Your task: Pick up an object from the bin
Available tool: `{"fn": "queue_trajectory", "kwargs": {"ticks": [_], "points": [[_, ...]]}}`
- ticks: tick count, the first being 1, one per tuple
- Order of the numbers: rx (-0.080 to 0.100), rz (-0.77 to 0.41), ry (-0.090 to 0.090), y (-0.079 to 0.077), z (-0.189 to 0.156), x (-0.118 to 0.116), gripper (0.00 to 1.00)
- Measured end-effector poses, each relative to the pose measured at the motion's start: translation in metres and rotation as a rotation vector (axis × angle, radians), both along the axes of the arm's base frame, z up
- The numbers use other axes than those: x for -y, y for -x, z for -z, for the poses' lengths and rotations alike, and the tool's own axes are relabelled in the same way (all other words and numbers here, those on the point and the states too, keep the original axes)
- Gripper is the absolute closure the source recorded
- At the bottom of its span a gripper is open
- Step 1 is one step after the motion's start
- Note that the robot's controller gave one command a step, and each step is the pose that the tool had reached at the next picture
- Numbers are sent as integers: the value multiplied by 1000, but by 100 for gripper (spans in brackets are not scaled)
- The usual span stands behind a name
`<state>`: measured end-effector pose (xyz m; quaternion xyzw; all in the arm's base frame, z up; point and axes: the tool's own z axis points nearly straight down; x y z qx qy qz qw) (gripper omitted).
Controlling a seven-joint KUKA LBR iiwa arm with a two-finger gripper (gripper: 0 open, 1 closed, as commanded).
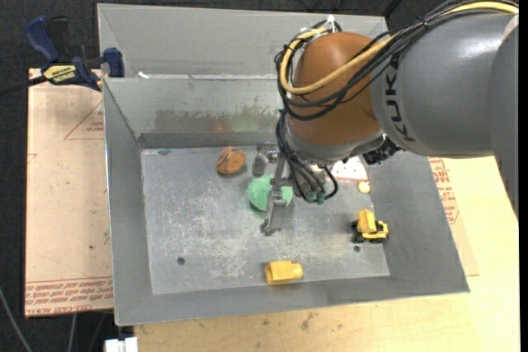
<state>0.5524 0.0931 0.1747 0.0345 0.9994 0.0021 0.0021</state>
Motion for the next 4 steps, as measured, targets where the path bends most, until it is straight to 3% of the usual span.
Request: {"fn": "queue_trajectory", "kwargs": {"ticks": [1,2,3,4], "points": [[-4,227,3,11,17,37,100],[-4,228,2,11,17,37,0],[-4,228,2,11,17,37,0],[7,201,0,-30,49,47,0]]}}
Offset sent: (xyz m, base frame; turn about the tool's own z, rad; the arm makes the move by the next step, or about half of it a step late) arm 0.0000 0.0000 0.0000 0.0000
